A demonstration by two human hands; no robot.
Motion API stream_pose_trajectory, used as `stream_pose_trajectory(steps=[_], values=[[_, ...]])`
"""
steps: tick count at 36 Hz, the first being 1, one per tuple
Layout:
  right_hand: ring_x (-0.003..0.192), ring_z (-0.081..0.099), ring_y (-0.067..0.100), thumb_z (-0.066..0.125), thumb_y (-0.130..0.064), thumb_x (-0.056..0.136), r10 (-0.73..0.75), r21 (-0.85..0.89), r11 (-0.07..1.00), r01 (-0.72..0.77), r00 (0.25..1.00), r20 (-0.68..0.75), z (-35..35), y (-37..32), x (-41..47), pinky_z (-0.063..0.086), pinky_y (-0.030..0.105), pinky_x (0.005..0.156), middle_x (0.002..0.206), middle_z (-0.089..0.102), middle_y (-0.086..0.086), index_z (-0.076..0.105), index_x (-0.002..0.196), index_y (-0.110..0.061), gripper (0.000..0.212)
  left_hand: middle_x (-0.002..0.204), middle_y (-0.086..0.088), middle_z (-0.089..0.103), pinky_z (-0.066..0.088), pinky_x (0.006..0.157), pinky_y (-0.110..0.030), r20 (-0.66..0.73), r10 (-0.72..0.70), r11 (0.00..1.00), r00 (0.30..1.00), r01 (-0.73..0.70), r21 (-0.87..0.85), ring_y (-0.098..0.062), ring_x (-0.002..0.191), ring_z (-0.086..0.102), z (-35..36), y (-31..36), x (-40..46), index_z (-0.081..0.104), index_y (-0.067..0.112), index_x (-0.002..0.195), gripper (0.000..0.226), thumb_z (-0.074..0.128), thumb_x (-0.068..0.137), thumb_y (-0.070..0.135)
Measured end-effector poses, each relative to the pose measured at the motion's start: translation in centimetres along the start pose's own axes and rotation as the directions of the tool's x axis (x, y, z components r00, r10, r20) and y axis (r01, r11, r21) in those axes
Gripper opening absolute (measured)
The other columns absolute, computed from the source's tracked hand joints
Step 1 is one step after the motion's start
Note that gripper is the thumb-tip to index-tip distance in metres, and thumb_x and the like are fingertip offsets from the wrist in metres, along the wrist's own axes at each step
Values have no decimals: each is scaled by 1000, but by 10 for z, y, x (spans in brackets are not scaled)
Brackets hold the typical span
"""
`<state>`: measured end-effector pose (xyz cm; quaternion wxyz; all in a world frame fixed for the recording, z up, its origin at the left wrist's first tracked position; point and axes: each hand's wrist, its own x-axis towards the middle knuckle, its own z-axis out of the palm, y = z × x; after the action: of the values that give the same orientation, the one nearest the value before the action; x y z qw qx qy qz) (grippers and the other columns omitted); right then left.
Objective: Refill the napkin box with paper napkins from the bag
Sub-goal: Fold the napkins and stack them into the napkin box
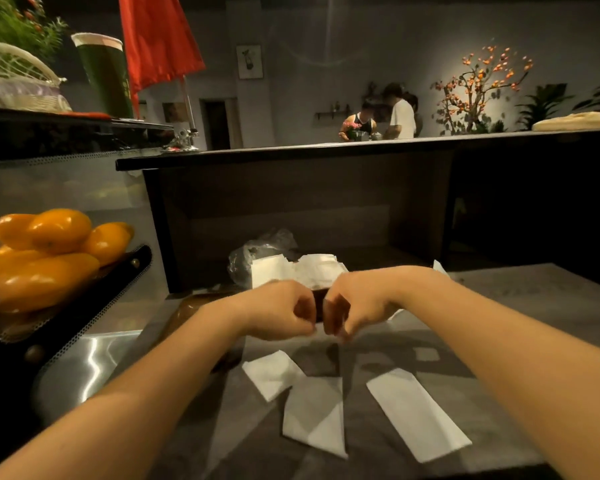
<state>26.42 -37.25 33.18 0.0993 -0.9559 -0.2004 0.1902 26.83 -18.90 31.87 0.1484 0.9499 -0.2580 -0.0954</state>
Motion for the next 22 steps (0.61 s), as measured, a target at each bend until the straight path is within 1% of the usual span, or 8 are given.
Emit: stream_pose_trajectory(steps=[3, 5, 8, 11, 14, 17, 19, 22], values=[[111, 57, 13, 77, -23, 89, 47, -45, 998, -41, 989, 143, 17, 7, -21, 46, 24, 90, 123, 64, -4, 68, 123, -24, 35, 107, 11, 60, 53, 81, -25, 214, -48, 998, 976, 39, 43, -10, 98, 60, 19, 7, -11, 62, 34, 114, 36, 78, 83, 43], [113, 57, 16, 80, -23, 86, 78, -61, 996, -69, 984, 161, 29, 13, -31, 50, 29, 95, 124, 63, -4, 66, 126, -23, 43, 114, 11, 57, 53, 85, -26, 248, -74, 993, 966, 47, 111, -11, 102, 58, 30, 9, -14, 59, 36, 119, 47, 81, 79, 47], [112, 59, 20, 84, -21, 82, 109, -59, 993, -101, 983, 146, 38, 21, -38, 51, 38, 101, 114, 61, -6, 61, 123, -24, 47, 120, 10, 56, 54, 92, -30, 250, -107, 988, 962, 76, 133, -12, 106, 57, 41, 9, -16, 56, 34, 124, 56, 83, 77, 48], [108, 60, 21, 85, -23, 81, 136, -45, 990, -130, 980, 145, 43, 27, -44, 54, 36, 95, 112, 60, -4, 60, 116, -25, 44, 119, 10, 55, 54, 91, -30, 227, -122, 988, 966, 98, 116, -11, 103, 56, 48, 8, -19, 57, 34, 120, 52, 82, 77, 51], [106, 61, 21, 80, -28, 86, 119, -23, 993, -117, 983, 140, 47, 33, -49, 54, 34, 90, 113, 65, -2, 67, 113, -21, 31, 115, 10, 56, 54, 92, -32, 209, -120, 988, 971, 96, 122, -12, 102, 57, 53, 9, -18, 60, 33, 110, 44, 81, 77, 52], [103, 61, 15, 74, -28, 91, 39, 101, 994, -52, 992, 121, 45, 31, -52, 51, 29, 85, 110, 67, -5, 71, 108, -25, 17, 112, 11, 57, 55, 91, -33, 220, -121, 990, 968, 103, 93, -12, 101, 58, 57, 8, -15, 58, 38, 98, 35, 81, 77, 52], [102, 62, 13, 74, -30, 91, -30, 200, 980, 9, 994, 103, 43, 25, -50, 50, 30, 86, 107, 69, -5, 73, 101, -29, 10, 111, 10, 59, 55, 89, -33, 222, -119, 992, 968, 106, 67, -12, 100, 59, 57, 7, -13, 57, 38, 101, 35, 80, 77, 52], [98, 62, 12, 74, -29, 91, -85, 319, 945, 75, 996, 17, 44, 15, -43, 50, 30, 87, 109, 70, 2, 74, 108, -19, 20, 109, 9, 63, 54, 85, -28, 128, -82, 997, 988, 80, 17, -10, 96, 61, 56, 7, -12, 60, 34, 111, 23, 71, 91, 39]])
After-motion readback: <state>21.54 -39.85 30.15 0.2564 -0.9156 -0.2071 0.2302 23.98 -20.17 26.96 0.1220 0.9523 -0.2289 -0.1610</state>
